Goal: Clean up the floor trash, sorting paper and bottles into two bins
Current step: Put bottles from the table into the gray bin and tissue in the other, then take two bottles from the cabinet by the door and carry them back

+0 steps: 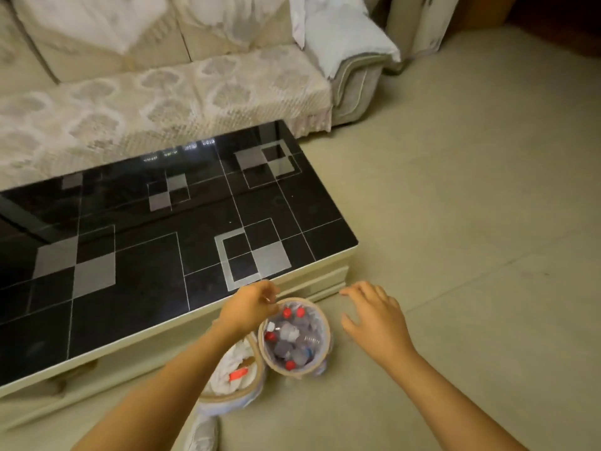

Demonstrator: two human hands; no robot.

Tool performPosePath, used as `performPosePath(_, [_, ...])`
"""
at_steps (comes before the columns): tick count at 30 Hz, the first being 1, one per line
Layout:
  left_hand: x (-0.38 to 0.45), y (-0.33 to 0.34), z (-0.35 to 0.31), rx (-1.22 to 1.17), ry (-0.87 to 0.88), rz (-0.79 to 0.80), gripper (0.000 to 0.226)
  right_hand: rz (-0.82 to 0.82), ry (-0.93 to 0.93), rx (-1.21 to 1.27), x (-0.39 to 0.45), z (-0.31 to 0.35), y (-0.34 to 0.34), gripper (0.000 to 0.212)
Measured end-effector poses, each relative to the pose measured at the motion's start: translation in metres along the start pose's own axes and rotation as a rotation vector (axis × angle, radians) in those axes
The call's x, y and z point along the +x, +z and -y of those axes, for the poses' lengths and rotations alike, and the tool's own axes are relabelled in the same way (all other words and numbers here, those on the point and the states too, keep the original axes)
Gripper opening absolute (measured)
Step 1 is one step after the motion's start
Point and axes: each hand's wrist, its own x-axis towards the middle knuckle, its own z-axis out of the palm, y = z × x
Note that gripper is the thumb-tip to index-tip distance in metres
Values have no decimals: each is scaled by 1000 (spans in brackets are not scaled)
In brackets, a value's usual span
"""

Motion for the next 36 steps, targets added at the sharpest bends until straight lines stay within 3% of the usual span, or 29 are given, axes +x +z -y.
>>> performPosePath(3, [-20,-36,-81,30,133,-37,19,-54,0,5,-14,-17,-82,35])
performPosePath(7, [-31,-89,-180,72,265,-84,26,-186,16,47,-15,-32,-178,39])
performPosePath(12, [-28,-124,-285,301,455,-84,29,-284,37,71,2,-60,-270,39])
performPosePath(22, [67,-199,-455,365,696,-275,20,-408,99,-8,89,-169,-430,33])
performPosePath(27, [137,-206,-549,362,724,-274,25,-372,164,-75,130,-233,-497,36])
performPosePath(32, [186,-197,-669,248,816,-262,11,-448,244,-112,156,-306,-562,36])
performPosePath(36, [229,-173,-751,254,888,-247,13,-462,284,-110,190,-369,-591,37])
